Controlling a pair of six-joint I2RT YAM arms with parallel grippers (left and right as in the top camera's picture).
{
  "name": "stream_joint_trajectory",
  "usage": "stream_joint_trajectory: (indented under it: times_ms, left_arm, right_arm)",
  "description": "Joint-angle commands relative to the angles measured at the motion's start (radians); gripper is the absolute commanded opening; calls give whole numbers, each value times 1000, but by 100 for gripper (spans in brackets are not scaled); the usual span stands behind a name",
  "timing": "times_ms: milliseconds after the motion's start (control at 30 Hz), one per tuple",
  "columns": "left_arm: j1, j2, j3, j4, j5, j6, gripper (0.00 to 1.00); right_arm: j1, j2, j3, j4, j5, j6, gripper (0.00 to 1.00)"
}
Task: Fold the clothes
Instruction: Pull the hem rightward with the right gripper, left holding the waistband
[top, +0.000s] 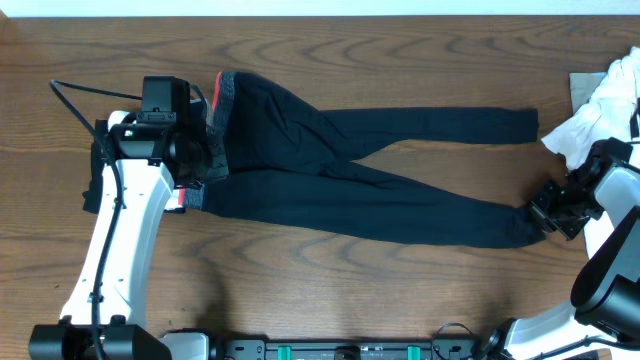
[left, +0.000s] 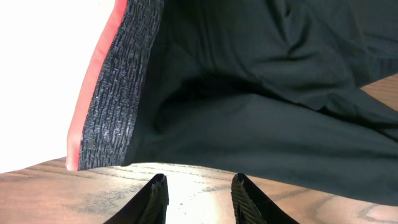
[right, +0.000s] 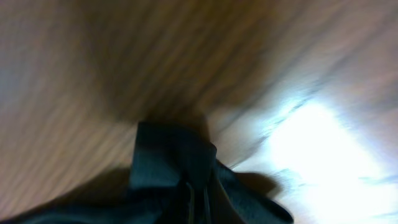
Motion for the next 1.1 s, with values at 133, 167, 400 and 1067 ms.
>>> stream_joint_trajectory:
  times_ms: [133, 167, 400, 1067]
  left_arm:
    - [0, -15, 14, -1, 6, -1, 36]
    - [0, -15, 14, 1, 5, -2, 36]
    - [0, -15, 14, 22, 6, -2, 37]
    - [0, -11, -79, -80, -21, -21, 49]
  right_arm:
    - [-75, -192, 123, 13, -74, -43, 1]
    - [-83, -216, 123, 37, -64, -42, 1]
    - [-90, -217, 119, 86, -30, -42, 17]
    - [-87, -186, 72, -38, 85, 27, 54]
